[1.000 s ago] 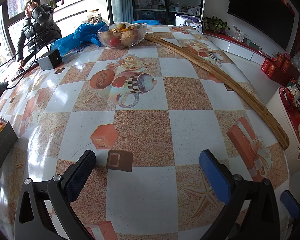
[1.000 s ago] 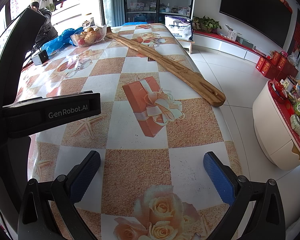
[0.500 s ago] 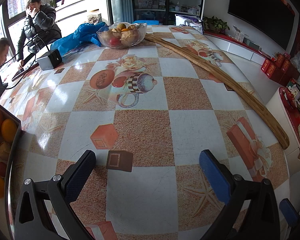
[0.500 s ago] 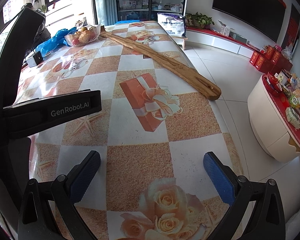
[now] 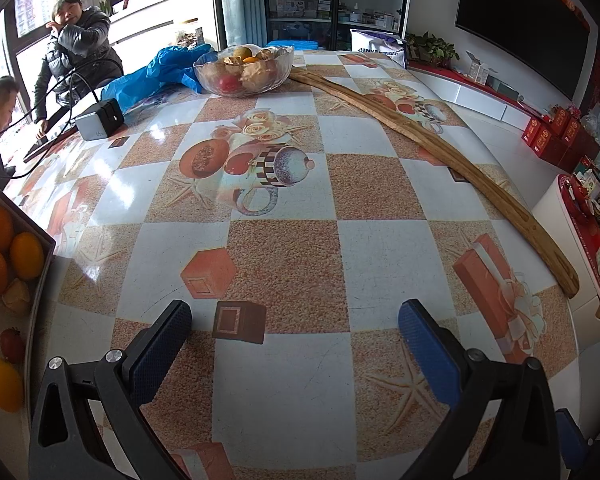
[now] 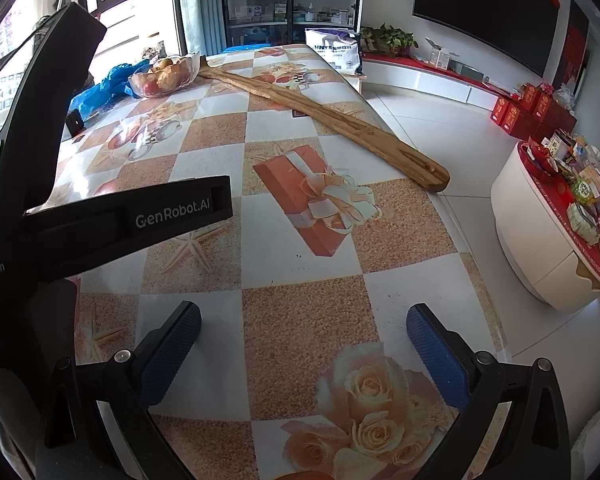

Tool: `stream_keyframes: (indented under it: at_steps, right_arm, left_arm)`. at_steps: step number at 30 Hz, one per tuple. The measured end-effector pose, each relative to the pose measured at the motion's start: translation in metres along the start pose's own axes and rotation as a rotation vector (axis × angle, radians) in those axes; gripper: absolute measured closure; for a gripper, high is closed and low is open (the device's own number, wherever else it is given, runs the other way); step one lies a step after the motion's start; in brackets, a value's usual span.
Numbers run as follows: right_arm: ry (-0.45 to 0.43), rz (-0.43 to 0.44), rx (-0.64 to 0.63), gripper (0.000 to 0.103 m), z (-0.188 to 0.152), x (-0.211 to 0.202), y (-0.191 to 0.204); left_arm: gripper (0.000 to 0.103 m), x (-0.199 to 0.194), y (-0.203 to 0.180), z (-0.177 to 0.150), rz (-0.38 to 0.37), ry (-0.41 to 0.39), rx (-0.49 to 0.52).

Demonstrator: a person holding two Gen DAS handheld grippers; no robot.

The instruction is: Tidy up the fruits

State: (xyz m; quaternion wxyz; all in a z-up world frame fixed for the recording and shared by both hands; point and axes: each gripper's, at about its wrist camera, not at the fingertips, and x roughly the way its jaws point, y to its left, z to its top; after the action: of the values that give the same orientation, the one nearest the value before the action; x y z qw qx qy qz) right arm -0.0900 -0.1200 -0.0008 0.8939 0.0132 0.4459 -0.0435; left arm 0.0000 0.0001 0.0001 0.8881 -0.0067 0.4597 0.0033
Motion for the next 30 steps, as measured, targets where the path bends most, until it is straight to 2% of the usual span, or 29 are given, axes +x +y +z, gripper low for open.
stream_keyframes:
  at_steps: [30]
  right_arm:
    - [-0.002,-0.004,0.001,0.0,-0.0005,-0.0002,0.0007]
  left_arm:
    - [0.0,-0.0003,-0.0009,-0.0004,-0.003,-0.007,0.001]
